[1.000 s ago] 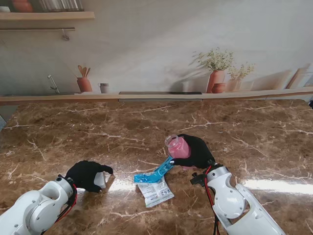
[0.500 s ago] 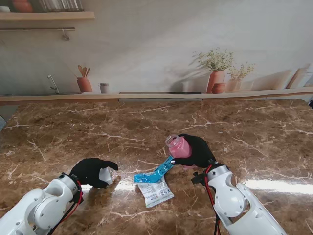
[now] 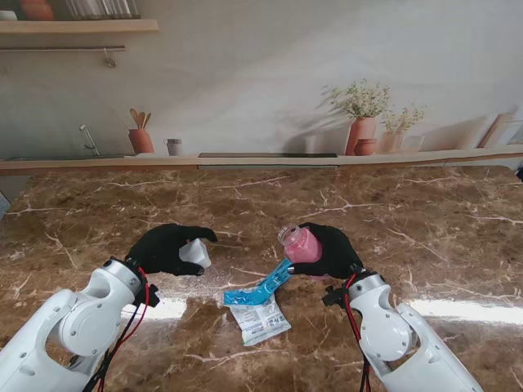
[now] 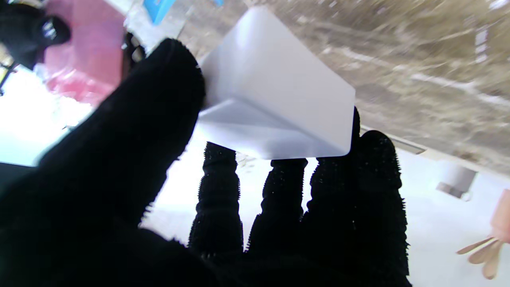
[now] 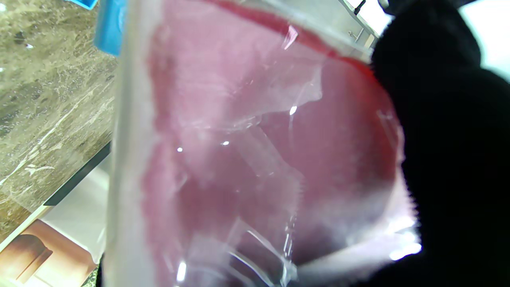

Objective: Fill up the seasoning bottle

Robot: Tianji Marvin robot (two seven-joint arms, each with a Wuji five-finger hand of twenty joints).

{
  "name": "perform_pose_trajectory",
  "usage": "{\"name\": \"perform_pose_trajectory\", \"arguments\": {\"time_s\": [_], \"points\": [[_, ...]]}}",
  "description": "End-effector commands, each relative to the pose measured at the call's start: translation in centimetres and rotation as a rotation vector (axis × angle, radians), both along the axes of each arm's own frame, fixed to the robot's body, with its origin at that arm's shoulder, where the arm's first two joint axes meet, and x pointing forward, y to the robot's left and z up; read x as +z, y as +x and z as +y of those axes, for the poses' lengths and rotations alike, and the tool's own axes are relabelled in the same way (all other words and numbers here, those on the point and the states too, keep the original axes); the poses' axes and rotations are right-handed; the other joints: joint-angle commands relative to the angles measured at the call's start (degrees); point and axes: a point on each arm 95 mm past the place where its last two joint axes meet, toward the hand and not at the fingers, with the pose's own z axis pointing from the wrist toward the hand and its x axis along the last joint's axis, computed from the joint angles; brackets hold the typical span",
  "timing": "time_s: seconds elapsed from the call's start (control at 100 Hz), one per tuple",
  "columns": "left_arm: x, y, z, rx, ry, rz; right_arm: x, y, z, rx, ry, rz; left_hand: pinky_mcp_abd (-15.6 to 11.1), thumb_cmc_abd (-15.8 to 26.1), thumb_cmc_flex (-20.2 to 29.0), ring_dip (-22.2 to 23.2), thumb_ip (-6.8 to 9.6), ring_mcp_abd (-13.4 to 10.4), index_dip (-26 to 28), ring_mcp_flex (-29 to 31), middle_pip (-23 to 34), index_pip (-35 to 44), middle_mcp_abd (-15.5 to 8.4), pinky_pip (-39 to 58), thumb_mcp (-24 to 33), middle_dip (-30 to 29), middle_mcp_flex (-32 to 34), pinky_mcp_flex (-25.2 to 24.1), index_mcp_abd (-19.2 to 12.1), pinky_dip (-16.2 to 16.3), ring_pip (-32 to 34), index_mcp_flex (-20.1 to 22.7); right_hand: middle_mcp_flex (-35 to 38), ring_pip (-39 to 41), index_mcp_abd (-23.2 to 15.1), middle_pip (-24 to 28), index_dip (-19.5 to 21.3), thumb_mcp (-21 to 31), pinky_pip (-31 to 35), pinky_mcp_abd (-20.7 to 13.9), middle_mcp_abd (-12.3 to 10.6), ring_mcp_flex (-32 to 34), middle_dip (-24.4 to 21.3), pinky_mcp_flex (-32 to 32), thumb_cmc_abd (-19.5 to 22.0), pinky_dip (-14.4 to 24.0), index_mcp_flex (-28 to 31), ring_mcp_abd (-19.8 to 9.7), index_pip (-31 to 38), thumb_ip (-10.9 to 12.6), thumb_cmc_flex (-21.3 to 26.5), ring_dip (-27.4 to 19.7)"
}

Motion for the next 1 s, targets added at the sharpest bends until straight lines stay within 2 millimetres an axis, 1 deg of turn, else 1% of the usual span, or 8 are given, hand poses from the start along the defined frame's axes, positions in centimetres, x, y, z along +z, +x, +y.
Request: {"name": "perform_pose_trajectory", "arguments": {"time_s": [0.0,0.19,0.38,0.47,0.67,0.99], "points": [[2.2,0.5,-1.4,-0.028,-0.023,-0.049,0.3,0.0,0.2,0.005,0.0,0.002,-3.16,6.61,17.49,3.53,2.78,-3.27,0.65,6.33,7.12,49.05,-10.19,1.46,8.44,3.73,8.19,-0.42,-1.76,1.47,5.1,0.88,4.86,10.53,-17.15,5.0,6.99,14.32,1.93,-0.72,-9.18,7.02,1.24,-0.03,21.36,-0.19,10.49,-5.96,12.07,3.29,14.77,2.21],[4.8,1.0,-4.4,-0.078,-0.119,-0.08,0.8,-0.1,0.6,0.006,0.009,0.0,-3.14,6.71,17.63,3.86,2.8,-3.13,0.79,6.32,7.05,48.98,-10.05,1.42,8.47,3.93,8.24,-0.62,-1.73,1.82,5.2,0.91,4.99,11.0,-17.04,5.18,7.0,14.28,2.23,-0.79,-9.05,7.2,1.37,0.09,21.45,-0.03,10.55,-6.02,12.15,3.29,14.75,2.48],[6.6,1.5,-7.3,-0.126,-0.183,-0.115,1.3,-0.2,1.4,0.021,0.016,0.005,-3.19,6.74,17.64,4.03,2.78,-3.11,0.89,6.31,6.96,48.88,-10.09,1.37,8.43,4.11,8.26,-0.72,-1.64,2.2,5.15,0.93,4.99,11.24,-17.02,5.3,7.09,14.35,2.35,-0.81,-9.05,7.19,1.53,0.11,21.45,0.07,10.59,-6.08,12.22,3.28,14.72,2.63],[7.2,1.6,-8.4,-0.146,-0.193,-0.128,1.5,-0.2,1.7,0.025,0.019,0.008,-3.19,6.91,17.61,4.14,2.78,-3.22,0.94,6.23,6.89,48.85,-10.16,1.29,8.4,4.17,8.21,-0.76,-1.65,2.34,5.11,0.93,5.0,11.3,-16.96,5.3,7.13,14.34,2.39,-0.79,-8.99,7.13,1.57,0.07,21.46,0.12,10.65,-6.1,12.25,3.26,14.7,2.68],[7.8,1.6,-10.0,-0.18,-0.208,-0.133,1.4,-0.3,2.2,0.04,0.015,0.017,-3.09,7.01,17.71,4.39,2.79,-2.99,1.04,6.18,6.84,48.79,-9.97,1.16,8.36,4.35,8.19,-0.84,-1.56,2.64,5.1,0.95,5.01,11.37,-17.01,5.29,7.14,14.31,2.4,-0.78,-9.03,7.11,1.63,0.05,21.52,0.16,10.57,-6.13,12.17,3.25,14.7,2.72],[7.7,1.4,-11.7,-0.236,-0.199,-0.127,1.4,-0.2,3.2,0.063,0.027,0.027,-3.12,7.1,17.82,4.6,2.82,-2.9,1.16,6.19,6.81,48.71,-9.91,1.11,8.32,4.48,8.22,-0.94,-1.48,3.15,5.12,0.98,4.94,11.39,-16.92,5.22,7.18,14.27,2.37,-0.73,-8.97,7.11,1.7,0.02,21.58,0.2,10.64,-6.07,12.13,3.25,14.7,2.73]]}}
